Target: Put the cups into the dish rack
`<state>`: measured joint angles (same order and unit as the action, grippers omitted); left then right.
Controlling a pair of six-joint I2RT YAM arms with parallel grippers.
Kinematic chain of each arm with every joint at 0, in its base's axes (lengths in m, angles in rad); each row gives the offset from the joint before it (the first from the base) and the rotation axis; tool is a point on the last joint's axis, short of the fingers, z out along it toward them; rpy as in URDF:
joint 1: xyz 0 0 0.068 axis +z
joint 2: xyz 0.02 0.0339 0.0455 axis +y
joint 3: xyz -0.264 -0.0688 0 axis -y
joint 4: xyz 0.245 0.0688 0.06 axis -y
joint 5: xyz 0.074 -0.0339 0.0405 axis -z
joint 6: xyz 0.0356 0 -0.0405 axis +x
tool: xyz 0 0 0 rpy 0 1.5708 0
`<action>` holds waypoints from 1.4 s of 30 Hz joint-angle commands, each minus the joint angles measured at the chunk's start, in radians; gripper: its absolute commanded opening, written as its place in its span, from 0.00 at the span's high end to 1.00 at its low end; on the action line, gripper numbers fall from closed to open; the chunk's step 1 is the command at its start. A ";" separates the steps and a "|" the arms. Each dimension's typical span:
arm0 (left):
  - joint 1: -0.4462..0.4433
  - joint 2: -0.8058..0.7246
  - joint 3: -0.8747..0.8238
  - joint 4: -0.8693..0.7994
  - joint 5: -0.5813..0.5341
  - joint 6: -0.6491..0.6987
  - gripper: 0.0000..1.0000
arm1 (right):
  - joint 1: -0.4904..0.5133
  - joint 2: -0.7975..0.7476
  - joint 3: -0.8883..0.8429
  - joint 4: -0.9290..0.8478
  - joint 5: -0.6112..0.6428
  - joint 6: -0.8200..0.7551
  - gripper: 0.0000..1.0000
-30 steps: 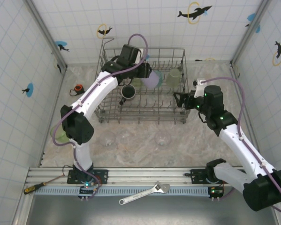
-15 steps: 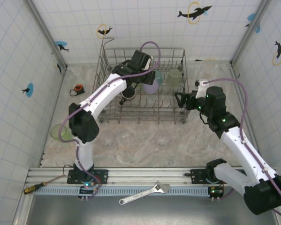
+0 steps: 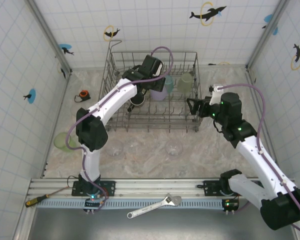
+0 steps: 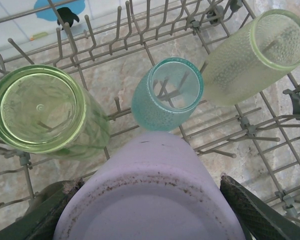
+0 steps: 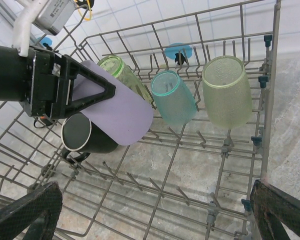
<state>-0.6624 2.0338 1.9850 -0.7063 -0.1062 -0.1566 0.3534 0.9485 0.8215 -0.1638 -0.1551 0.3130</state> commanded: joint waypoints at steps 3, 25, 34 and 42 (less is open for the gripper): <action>-0.009 0.026 0.025 0.014 -0.011 0.010 1.00 | 0.000 -0.029 -0.021 -0.004 -0.002 0.001 0.00; -0.011 0.086 -0.046 0.067 0.009 -0.030 1.00 | 0.002 -0.054 -0.041 0.029 -0.028 0.030 0.00; -0.011 0.096 -0.053 0.060 -0.002 -0.041 0.58 | 0.005 -0.020 -0.038 0.052 -0.043 0.044 0.00; -0.011 0.079 -0.043 0.067 0.004 -0.071 0.22 | 0.011 -0.020 -0.045 0.046 -0.034 0.044 0.00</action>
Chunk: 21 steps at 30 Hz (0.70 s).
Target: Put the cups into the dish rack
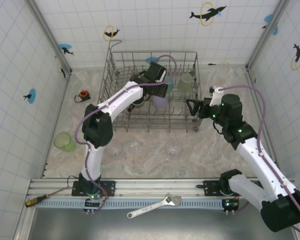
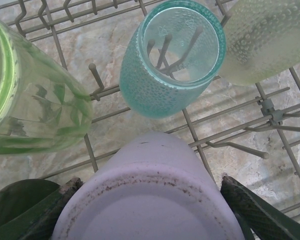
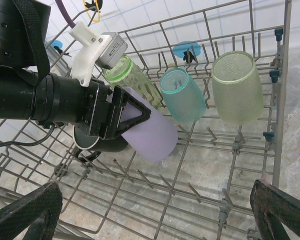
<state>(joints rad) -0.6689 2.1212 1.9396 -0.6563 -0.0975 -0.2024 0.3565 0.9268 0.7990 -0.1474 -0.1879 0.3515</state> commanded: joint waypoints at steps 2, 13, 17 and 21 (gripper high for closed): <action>-0.005 -0.021 0.011 0.019 -0.005 -0.037 0.10 | 0.011 0.000 -0.025 0.029 -0.001 0.006 0.00; -0.005 -0.118 0.019 0.044 0.023 -0.119 0.03 | 0.012 -0.011 -0.032 0.013 0.007 0.001 0.00; -0.005 -0.173 0.017 0.044 0.002 -0.144 0.03 | 0.012 -0.008 -0.040 0.015 0.007 -0.004 0.00; -0.005 -0.222 0.008 0.030 -0.069 -0.166 0.03 | 0.013 -0.004 -0.048 0.017 0.007 -0.011 0.00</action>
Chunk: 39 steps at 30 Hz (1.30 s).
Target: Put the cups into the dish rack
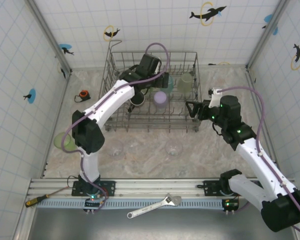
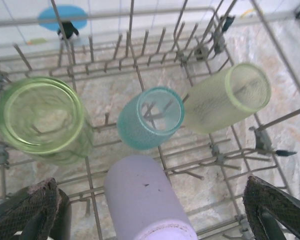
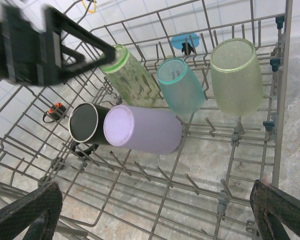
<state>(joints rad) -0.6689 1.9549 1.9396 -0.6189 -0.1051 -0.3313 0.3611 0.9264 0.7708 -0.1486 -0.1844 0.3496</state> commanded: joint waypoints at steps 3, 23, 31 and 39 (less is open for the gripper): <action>-0.005 -0.086 0.003 -0.038 -0.149 -0.051 0.03 | 0.007 -0.002 -0.028 0.020 0.006 -0.018 0.00; 0.097 -0.409 -0.261 -0.121 -0.501 -0.401 0.03 | -0.002 -0.011 -0.074 0.012 0.014 -0.073 0.00; 0.199 -0.563 -0.432 -0.175 -0.571 -0.545 0.03 | -0.016 -0.002 -0.090 0.021 -0.020 -0.098 0.00; 0.235 -0.669 -0.507 -0.317 -0.619 -0.623 0.03 | -0.032 0.009 -0.122 0.073 -0.051 -0.096 0.00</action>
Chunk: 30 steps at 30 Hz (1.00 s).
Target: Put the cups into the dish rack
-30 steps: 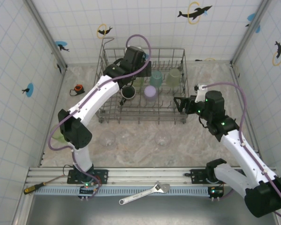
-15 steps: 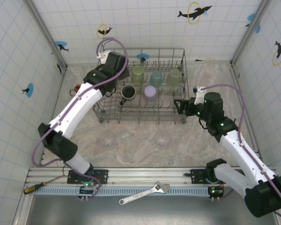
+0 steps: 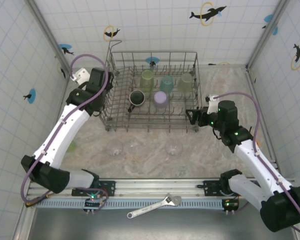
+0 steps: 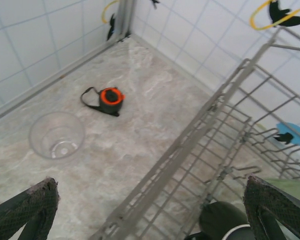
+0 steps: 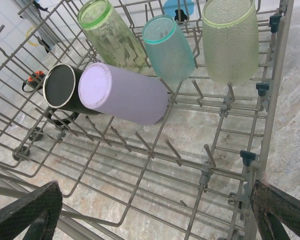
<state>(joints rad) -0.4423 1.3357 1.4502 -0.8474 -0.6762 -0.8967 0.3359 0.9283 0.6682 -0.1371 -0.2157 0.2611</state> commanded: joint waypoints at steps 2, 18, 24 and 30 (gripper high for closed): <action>0.061 -0.069 -0.020 -0.112 -0.019 -0.051 0.03 | -0.012 0.012 -0.023 0.080 -0.030 0.000 0.00; 0.160 -0.225 -0.269 -0.298 0.009 -0.131 0.03 | -0.020 0.123 0.042 0.129 -0.211 0.058 0.00; 0.184 -0.299 -0.346 -0.291 0.005 -0.130 0.03 | -0.012 0.098 0.016 0.121 -0.202 0.056 0.00; 0.253 -0.291 -0.396 -0.303 0.028 -0.082 0.03 | -0.006 0.093 -0.001 0.122 -0.202 0.050 0.00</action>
<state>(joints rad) -0.2131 1.0409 1.0786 -1.1137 -0.6617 -1.0096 0.3214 1.0344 0.6853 -0.0414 -0.4034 0.3134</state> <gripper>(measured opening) 0.974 0.995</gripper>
